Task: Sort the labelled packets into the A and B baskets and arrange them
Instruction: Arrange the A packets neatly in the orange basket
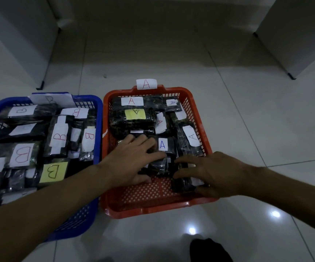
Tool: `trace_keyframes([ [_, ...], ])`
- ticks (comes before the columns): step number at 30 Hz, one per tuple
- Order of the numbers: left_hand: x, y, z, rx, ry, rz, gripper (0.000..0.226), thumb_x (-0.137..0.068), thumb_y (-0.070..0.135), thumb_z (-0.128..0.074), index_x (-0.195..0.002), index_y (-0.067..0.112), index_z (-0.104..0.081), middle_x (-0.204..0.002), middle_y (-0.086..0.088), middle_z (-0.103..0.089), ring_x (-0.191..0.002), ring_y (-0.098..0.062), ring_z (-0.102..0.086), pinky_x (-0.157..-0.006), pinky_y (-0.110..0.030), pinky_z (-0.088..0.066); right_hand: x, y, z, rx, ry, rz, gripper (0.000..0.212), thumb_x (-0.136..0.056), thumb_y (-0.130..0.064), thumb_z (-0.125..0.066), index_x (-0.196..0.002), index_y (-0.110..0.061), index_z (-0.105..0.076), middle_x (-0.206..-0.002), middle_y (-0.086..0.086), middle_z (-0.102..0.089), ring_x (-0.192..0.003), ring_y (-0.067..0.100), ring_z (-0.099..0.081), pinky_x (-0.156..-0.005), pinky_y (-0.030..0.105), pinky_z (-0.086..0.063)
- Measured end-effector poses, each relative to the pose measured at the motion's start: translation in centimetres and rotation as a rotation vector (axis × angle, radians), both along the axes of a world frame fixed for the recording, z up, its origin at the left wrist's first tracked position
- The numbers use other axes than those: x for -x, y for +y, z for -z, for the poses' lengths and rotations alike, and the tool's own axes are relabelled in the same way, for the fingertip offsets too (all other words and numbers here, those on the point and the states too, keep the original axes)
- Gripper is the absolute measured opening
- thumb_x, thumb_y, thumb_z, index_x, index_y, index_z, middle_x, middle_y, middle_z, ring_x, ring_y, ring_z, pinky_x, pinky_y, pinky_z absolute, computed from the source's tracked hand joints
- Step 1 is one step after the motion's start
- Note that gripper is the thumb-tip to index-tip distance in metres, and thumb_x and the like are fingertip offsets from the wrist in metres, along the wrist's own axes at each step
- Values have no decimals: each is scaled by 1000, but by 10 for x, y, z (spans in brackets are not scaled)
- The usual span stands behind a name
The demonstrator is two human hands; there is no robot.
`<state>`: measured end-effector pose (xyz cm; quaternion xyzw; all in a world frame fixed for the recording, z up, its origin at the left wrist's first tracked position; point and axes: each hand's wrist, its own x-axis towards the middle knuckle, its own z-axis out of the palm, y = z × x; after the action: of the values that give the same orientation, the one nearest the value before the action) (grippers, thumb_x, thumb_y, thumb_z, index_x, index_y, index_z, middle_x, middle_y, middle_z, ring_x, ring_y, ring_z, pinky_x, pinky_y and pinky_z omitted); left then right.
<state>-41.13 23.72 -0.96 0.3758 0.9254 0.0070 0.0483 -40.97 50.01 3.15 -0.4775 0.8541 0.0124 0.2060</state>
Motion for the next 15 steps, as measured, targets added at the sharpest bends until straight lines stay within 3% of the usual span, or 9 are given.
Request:
trace_keyframes([
  [3,1,16,4,23,-12,-56,82,-80,68,-58,-146,33,-23,-145,0,-28,-128,-20,-26,-104,-39,-26,-1,3,3,8,7,29,65,-90,-49,-64,-146,-36,-35,-152,-4,-36,-123,18,-55,-78,19,-41],
  [5,3,26,6,-8,14,-45,82,-79,65,-61,-143,29,-25,-141,0,-33,-124,-20,-30,-100,-39,-28,-2,6,6,29,31,61,76,-82,-53,-72,-143,-29,-34,-139,-1,-52,-112,18,-62,-75,22,-48],
  [9,6,29,14,-17,80,-19,82,-71,61,-72,-133,24,-33,-132,-2,-41,-115,-22,-35,-93,-40,-35,-7,11,9,115,110,34,63,-79,-52,-70,-130,-22,-48,-124,1,-64,-100,18,-68,-70,24,-54],
  [15,7,31,19,15,125,-50,80,-62,55,-74,-128,19,-44,-128,-4,-44,-112,-26,-41,-86,-41,-39,7,10,-2,179,14,32,62,-78,-52,-70,-130,-22,-56,-124,-3,-64,-108,14,-61,-81,24,-52],
])
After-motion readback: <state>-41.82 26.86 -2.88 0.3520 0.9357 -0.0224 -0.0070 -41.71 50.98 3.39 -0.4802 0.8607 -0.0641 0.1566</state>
